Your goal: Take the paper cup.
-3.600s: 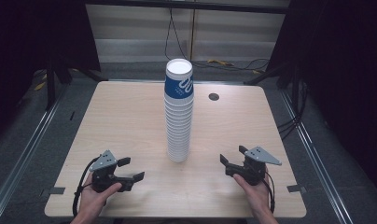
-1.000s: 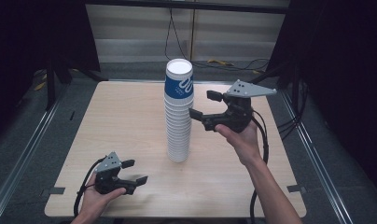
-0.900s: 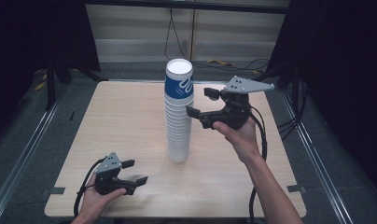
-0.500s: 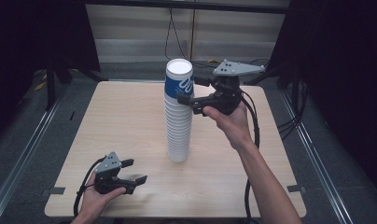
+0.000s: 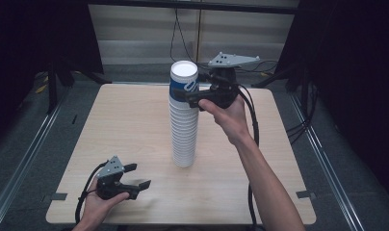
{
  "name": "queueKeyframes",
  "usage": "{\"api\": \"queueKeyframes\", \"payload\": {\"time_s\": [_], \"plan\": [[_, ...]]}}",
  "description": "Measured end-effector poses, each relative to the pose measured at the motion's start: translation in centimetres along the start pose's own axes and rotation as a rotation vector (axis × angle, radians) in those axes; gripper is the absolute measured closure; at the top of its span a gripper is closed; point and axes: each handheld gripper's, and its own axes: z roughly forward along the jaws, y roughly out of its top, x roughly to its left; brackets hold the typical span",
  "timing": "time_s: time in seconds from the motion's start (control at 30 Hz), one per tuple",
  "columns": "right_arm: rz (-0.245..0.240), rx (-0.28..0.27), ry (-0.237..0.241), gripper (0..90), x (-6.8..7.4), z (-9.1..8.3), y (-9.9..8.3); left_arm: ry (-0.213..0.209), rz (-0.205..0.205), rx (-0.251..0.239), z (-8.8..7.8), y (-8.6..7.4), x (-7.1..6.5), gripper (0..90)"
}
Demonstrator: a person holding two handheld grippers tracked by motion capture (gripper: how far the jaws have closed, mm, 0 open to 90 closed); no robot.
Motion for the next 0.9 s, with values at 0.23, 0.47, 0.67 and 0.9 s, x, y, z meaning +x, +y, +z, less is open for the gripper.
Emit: {"api": "queueKeyframes", "payload": {"time_s": [0.23, 0.47, 0.67, 0.9], "plan": [[0.010, -0.009, 0.006, 20.7, -0.5, 0.3, 0.4, -0.004, -0.005, -0.003, 0.0, 0.0, 0.0, 16.3], [-0.007, -0.007, 0.009, 24.0, -0.3, 0.4, 0.7, 0.005, -0.006, -0.001, 0.0, 0.0, 0.1, 16.5], [-0.013, -0.026, 0.010, 24.4, -0.3, 0.3, 0.8, -0.001, -0.002, 0.000, 0.4, 0.1, 0.0, 16.6], [-0.031, -0.053, 0.002, 24.9, -0.1, 0.1, 1.3, 0.004, -0.005, -0.005, 0.1, 0.1, 0.0, 16.6]]}}
